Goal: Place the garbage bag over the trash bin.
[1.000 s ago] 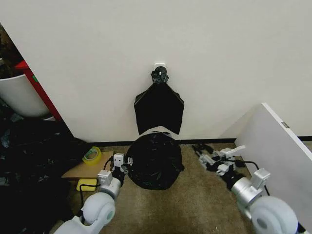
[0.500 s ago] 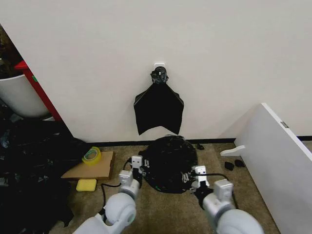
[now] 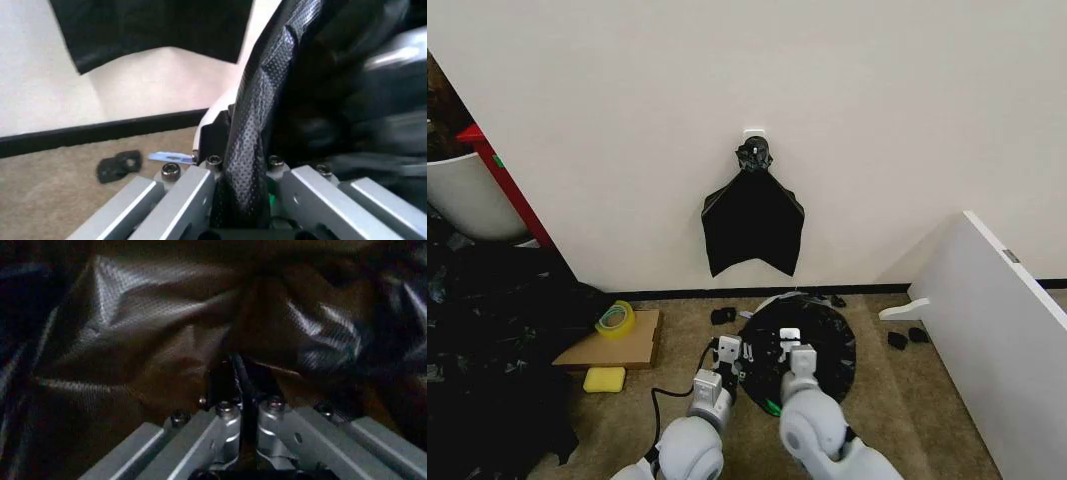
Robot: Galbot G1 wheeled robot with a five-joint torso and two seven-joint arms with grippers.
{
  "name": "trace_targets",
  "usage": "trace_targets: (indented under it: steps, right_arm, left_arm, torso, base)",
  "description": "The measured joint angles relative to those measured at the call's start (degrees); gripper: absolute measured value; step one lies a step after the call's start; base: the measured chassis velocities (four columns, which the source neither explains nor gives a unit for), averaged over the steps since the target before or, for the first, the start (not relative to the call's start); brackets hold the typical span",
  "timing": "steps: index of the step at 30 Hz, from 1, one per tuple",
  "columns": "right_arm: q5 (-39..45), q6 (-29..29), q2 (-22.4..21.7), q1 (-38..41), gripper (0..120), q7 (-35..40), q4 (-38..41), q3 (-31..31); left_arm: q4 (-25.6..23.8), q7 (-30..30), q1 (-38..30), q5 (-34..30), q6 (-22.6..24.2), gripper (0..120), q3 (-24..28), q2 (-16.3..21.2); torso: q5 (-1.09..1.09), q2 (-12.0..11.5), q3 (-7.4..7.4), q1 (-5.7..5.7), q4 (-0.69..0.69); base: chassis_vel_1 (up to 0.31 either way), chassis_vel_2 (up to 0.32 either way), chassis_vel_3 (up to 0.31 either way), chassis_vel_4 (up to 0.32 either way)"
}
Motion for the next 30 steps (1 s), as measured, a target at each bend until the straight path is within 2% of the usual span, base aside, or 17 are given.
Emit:
trace_targets:
  steps: [4,10,18,23,26,30]
  right_arm:
    - [-2.73,0.25,0.57,0.74,0,-0.01,-3.16,-0.03]
    - [-4.27,0.98,-1.22,0.95,0,-1.27,-4.51,2.20]
    - [-0.76,-1.91,-2.68,-0.72,0,-1.81,-3.07,0.83]
    - [-1.02,0.84,-2.12,1.11,0,-5.13,-3.36,0.49]
    - [-4.63,3.09,-3.43,2.08,0,-6.71,-4.29,1.05]
    - [-3.85,1.54,-4.60,1.47,0,-5.18,-5.05,1.48]
  left_arm:
    - [-1.12,0.54,0.80,0.34,-0.20,0,0.08,0.69]
    - [-0.99,0.68,1.08,1.28,-1.06,0,-1.12,1.12]
    - [-0.99,1.12,1.01,1.74,-1.43,0,-1.32,1.54]
    - [-1.69,1.97,1.59,2.33,-1.70,0,-0.99,2.31]
    - [-2.03,2.23,2.18,2.81,-1.94,0,-1.16,2.70]
    - [-2.28,2.37,2.40,3.04,-2.03,0,-1.29,2.83]
  torso:
    - [0.01,0.00,0.00,0.00,-0.01]
    - [0.01,0.00,0.00,0.00,-0.01]
    - [0.00,0.00,0.00,0.00,-0.01]
    - [0.01,0.00,0.00,0.00,0.01]
    - [0.01,0.00,-0.01,0.00,0.01]
    - [0.01,0.00,-0.01,0.00,-0.02]
  base:
    - [0.000,0.000,0.000,0.000]
    - [0.000,0.000,0.000,0.000]
    - [0.000,0.000,0.000,0.000]
    - [0.000,0.000,0.000,0.000]
    - [0.000,0.000,0.000,0.000]
    - [0.000,0.000,0.000,0.000]
